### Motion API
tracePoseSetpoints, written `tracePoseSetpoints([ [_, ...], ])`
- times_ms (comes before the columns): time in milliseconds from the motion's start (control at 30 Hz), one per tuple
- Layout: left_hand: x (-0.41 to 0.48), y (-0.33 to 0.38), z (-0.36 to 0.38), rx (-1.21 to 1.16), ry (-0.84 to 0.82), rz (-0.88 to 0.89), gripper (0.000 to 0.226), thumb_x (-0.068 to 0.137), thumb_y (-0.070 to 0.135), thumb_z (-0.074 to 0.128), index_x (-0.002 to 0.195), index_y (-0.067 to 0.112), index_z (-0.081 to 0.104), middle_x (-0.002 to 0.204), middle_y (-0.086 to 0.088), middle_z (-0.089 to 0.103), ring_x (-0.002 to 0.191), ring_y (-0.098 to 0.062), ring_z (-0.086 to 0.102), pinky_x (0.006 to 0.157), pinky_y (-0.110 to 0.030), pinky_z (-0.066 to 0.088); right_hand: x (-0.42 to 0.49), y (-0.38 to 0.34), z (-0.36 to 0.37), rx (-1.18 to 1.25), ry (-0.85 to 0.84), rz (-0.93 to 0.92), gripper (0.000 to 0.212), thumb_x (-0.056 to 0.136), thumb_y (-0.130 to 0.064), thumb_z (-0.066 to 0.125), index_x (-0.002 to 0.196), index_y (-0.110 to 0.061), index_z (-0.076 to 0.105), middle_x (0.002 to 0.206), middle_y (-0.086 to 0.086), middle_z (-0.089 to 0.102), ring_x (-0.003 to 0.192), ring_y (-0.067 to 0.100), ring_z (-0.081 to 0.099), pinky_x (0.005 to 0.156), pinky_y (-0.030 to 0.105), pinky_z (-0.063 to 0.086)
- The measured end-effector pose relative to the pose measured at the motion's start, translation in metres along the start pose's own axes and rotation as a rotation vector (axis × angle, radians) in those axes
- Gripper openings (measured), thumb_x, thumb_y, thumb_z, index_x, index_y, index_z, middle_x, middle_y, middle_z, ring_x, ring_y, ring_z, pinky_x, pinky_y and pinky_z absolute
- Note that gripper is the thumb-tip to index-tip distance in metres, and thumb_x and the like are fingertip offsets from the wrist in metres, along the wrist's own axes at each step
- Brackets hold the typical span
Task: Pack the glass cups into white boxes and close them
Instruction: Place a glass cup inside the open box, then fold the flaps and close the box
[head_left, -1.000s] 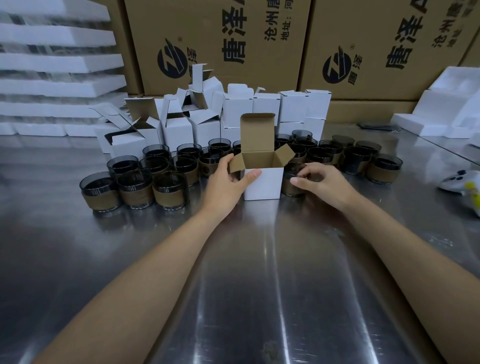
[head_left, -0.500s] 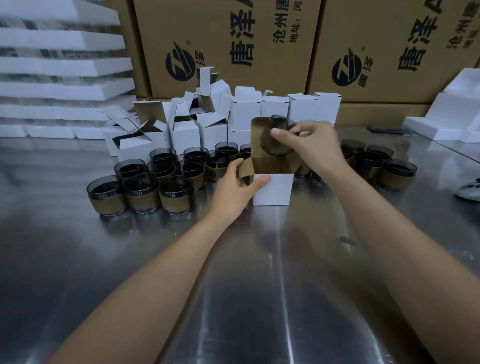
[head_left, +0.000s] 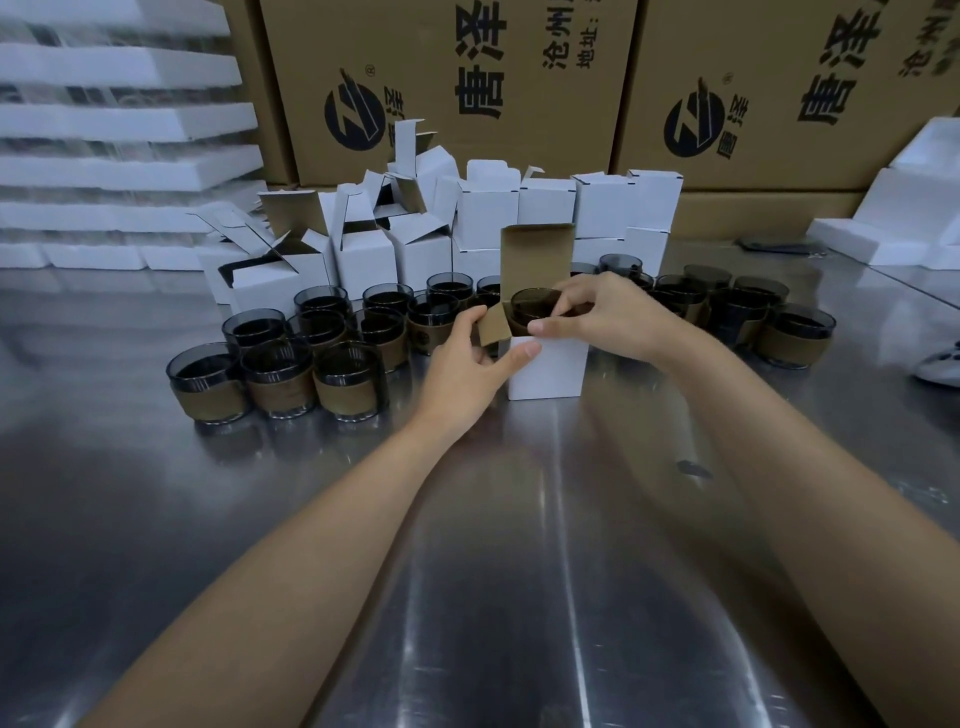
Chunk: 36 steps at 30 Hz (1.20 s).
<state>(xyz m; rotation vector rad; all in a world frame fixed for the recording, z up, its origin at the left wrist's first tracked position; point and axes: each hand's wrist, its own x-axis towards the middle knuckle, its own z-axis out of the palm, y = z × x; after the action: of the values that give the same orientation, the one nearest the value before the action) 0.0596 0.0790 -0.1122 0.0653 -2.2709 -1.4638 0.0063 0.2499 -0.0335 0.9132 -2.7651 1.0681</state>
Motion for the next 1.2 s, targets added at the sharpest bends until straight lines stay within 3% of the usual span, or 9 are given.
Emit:
tracePoseSetpoints([
  [133, 0.001, -0.002, 0.001, 0.000, 0.006, 0.004, 0.074, 0.078, 0.055, 0.072, 0.139, 0.026, 0.041, 0.072, 0.012, 0.061, 0.059, 0.007, 0.054, 0.055, -0.005, 0.039, 0.003, 0.006, 0.003, -0.134, -0.160, -0.026, 0.034, 0.096, -0.044, 0.052, 0.088, -0.016, 0.070, 0.118, -0.010, 0.045, 0.124, 0.018, 0.035, 0.102, 0.031, 0.028],
  [267, 0.001, -0.002, 0.000, 0.004, -0.004, 0.000, 0.077, 0.078, 0.057, 0.070, 0.141, 0.026, 0.038, 0.069, -0.001, 0.060, 0.057, -0.003, 0.051, 0.054, -0.013, 0.040, 0.001, 0.013, 0.013, -0.023, -0.120, 0.017, 0.040, 0.101, -0.038, 0.044, 0.125, -0.009, 0.059, 0.098, -0.030, 0.030, 0.114, 0.000, 0.026, 0.097, 0.024, 0.022],
  [367, 0.000, -0.001, -0.001, -0.004, -0.006, 0.013, 0.076, 0.078, 0.055, 0.071, 0.141, 0.026, 0.039, 0.071, 0.000, 0.060, 0.058, -0.001, 0.051, 0.055, -0.012, 0.039, -0.004, 0.016, 0.019, -0.048, -0.074, -0.055, 0.035, 0.101, -0.032, 0.046, 0.116, -0.008, 0.065, 0.109, -0.028, 0.038, 0.124, 0.006, 0.029, 0.105, 0.026, 0.023],
  [500, -0.002, 0.002, -0.003, -0.012, 0.033, 0.050, 0.080, 0.079, 0.053, 0.072, 0.146, 0.027, 0.034, 0.093, 0.011, 0.061, 0.080, 0.001, 0.058, 0.073, -0.014, 0.044, -0.023, 0.035, 0.037, 0.227, 0.461, -0.191, 0.034, 0.099, -0.022, 0.043, 0.127, -0.010, 0.058, 0.139, 0.002, 0.036, 0.132, 0.014, 0.034, 0.114, 0.031, 0.027],
  [600, -0.006, 0.008, -0.004, -0.014, 0.130, 0.091, 0.083, 0.081, 0.050, 0.071, 0.149, 0.025, 0.029, 0.105, 0.020, 0.051, 0.082, -0.001, 0.057, 0.078, -0.017, 0.046, -0.028, 0.041, 0.033, 0.674, 0.694, 0.033, 0.048, 0.101, -0.032, 0.037, 0.145, -0.012, 0.035, 0.142, 0.004, 0.035, 0.127, 0.012, 0.043, 0.109, 0.034, 0.039],
  [800, -0.012, 0.016, -0.004, -0.022, 0.204, 0.245, 0.072, 0.088, 0.042, 0.063, 0.148, 0.019, 0.031, 0.125, 0.015, 0.055, 0.108, -0.002, 0.057, 0.086, -0.034, 0.054, -0.030, 0.044, 0.040, 0.737, 0.476, 0.042, 0.041, 0.104, -0.030, 0.032, 0.141, -0.017, 0.045, 0.136, 0.001, 0.054, 0.129, 0.014, 0.049, 0.111, 0.038, 0.038],
  [967, -0.013, 0.013, -0.001, 0.057, 0.096, 0.342, 0.068, 0.088, 0.058, 0.049, 0.147, 0.029, 0.029, 0.135, 0.024, 0.048, 0.121, 0.007, 0.048, 0.098, -0.037, 0.049, -0.032, 0.036, 0.049, 0.232, 0.338, -0.206, 0.036, 0.101, -0.021, 0.039, 0.125, -0.008, 0.063, 0.134, 0.002, 0.057, 0.128, 0.014, 0.047, 0.111, 0.027, 0.032],
  [1067, -0.013, 0.010, 0.000, 0.084, 0.054, 0.351, 0.064, 0.093, 0.056, 0.044, 0.148, 0.030, 0.028, 0.139, 0.021, 0.049, 0.127, 0.000, 0.047, 0.104, -0.038, 0.045, -0.030, 0.033, 0.051, 0.186, 0.338, -0.216, 0.030, 0.102, -0.009, 0.042, 0.123, -0.004, 0.064, 0.132, 0.006, 0.057, 0.127, 0.016, 0.047, 0.109, 0.024, 0.031],
  [1200, -0.012, 0.011, 0.001, 0.154, 0.053, 0.357, 0.048, 0.099, 0.042, 0.035, 0.142, 0.022, 0.043, 0.127, 0.015, 0.058, 0.127, -0.004, 0.044, 0.101, -0.024, 0.036, -0.030, 0.032, 0.050, 0.209, 0.330, -0.207, 0.031, 0.102, -0.006, 0.041, 0.122, -0.003, 0.064, 0.129, 0.006, 0.059, 0.125, 0.015, 0.048, 0.108, 0.018, 0.031],
])
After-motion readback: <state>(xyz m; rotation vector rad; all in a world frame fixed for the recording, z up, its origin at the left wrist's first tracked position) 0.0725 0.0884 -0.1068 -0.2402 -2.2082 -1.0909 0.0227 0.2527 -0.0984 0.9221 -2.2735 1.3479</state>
